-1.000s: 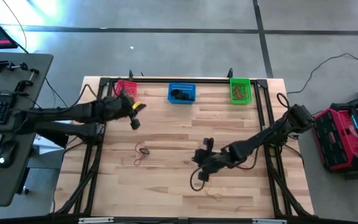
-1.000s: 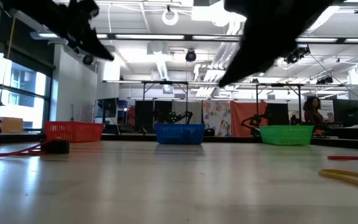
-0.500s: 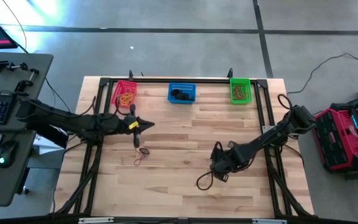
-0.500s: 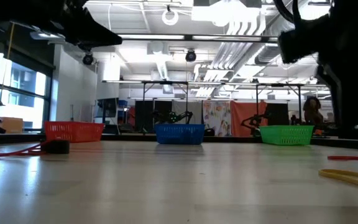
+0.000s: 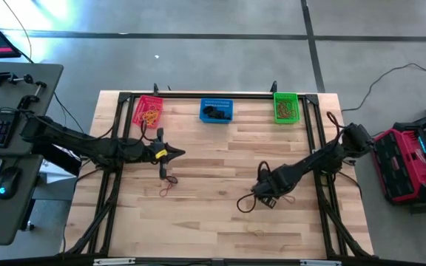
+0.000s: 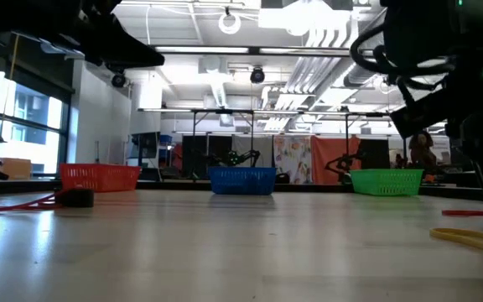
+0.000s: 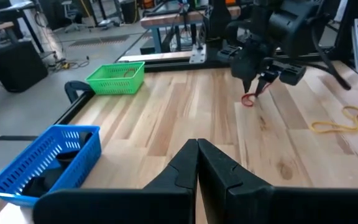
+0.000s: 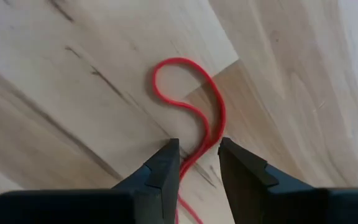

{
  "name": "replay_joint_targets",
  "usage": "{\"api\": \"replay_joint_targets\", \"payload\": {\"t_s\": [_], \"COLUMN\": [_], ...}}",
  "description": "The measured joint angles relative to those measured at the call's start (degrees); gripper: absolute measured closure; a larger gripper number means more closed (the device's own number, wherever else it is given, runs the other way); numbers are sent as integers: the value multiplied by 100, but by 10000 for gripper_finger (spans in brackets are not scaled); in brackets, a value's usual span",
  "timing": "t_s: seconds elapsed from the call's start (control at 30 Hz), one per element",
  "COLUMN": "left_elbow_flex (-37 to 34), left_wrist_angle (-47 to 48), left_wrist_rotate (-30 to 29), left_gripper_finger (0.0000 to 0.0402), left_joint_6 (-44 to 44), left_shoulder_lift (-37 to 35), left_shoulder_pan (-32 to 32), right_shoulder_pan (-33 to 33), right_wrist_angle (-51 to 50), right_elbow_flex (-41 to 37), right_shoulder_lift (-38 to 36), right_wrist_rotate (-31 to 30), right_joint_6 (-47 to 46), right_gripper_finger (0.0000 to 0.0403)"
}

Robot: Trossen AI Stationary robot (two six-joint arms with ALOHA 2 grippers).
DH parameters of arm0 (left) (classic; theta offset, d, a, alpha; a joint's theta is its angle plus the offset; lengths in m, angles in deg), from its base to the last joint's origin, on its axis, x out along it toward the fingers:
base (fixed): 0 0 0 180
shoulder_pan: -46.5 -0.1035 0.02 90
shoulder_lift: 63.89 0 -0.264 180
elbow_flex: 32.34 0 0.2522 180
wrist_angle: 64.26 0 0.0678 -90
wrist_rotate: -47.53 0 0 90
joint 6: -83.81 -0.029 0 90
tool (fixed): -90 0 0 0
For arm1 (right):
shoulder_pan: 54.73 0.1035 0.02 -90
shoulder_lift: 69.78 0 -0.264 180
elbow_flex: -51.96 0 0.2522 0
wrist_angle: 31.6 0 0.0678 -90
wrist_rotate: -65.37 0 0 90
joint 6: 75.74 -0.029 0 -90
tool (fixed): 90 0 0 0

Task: Sort rubber bands into baskets
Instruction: Put the right red rubber band into the green bin

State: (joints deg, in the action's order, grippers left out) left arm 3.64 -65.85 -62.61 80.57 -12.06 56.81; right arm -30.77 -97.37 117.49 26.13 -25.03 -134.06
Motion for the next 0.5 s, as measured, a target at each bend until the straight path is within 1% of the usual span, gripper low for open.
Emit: {"api": "replay_joint_targets", "payload": {"t_s": [0.27, 0.33, 0.4, 0.5], "left_elbow_flex": [0, 0, 0, 0], "left_wrist_angle": [7, 6, 4, 4], "left_wrist_rotate": [0, 0, -2, 0], "left_gripper_finger": [401, 401, 401, 401], "left_joint_6": [0, -14, -35, -19], "left_shoulder_lift": [0, 0, 0, 0], "left_shoulder_pan": [0, 0, 0, -1], "right_shoulder_pan": [-36, -36, -36, -32], "right_wrist_angle": [153, 171, 235, 375], "right_elbow_flex": [-151, -152, -155, -164], "right_shoulder_lift": [-22, -22, -22, -17], "right_wrist_rotate": [44, 44, 48, 33], "right_joint_6": [-31, 19, 128, 294], "right_gripper_finger": [300, 306, 320, 360]}}
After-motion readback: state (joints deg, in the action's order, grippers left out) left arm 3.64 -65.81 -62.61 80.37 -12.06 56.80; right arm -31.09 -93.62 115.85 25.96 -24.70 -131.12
